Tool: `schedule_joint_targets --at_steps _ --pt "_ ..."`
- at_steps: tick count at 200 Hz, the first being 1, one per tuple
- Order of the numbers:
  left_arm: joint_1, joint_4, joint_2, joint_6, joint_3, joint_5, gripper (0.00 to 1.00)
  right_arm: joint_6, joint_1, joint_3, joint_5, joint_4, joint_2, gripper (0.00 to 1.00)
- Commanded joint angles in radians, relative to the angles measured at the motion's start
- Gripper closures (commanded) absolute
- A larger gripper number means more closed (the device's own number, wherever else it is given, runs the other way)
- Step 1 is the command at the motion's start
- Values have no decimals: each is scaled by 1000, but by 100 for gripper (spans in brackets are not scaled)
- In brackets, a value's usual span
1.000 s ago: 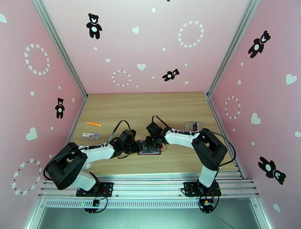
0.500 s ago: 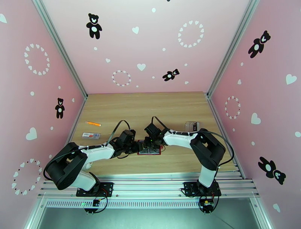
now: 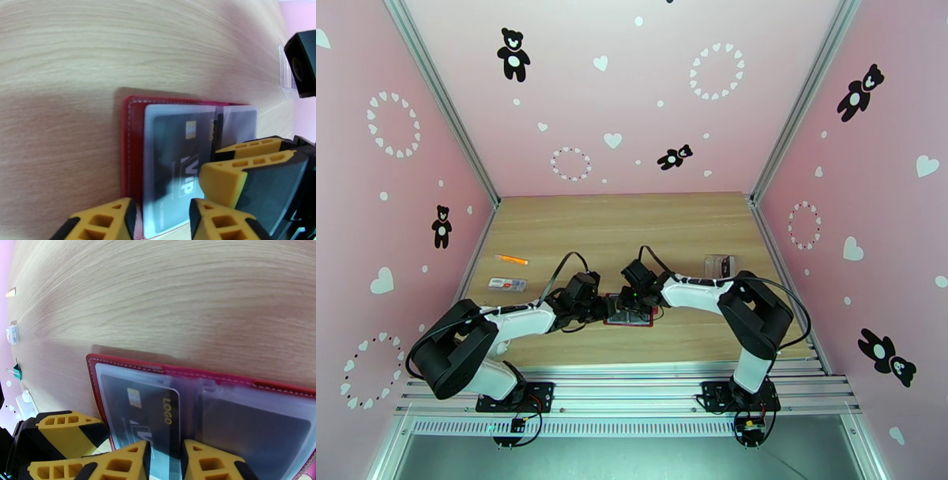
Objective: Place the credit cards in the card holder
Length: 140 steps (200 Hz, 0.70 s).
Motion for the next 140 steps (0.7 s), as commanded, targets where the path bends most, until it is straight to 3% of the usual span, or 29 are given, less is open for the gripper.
schedule_joint_targets --at_steps 1,140 --pt "-5 -16 -11 -3 -18 -9 58 1 20 -1 -21 -40 -40 72" --pt "-8 -11 -4 -5 -16 -8 58 8 62 -17 -55 -9 13 70"
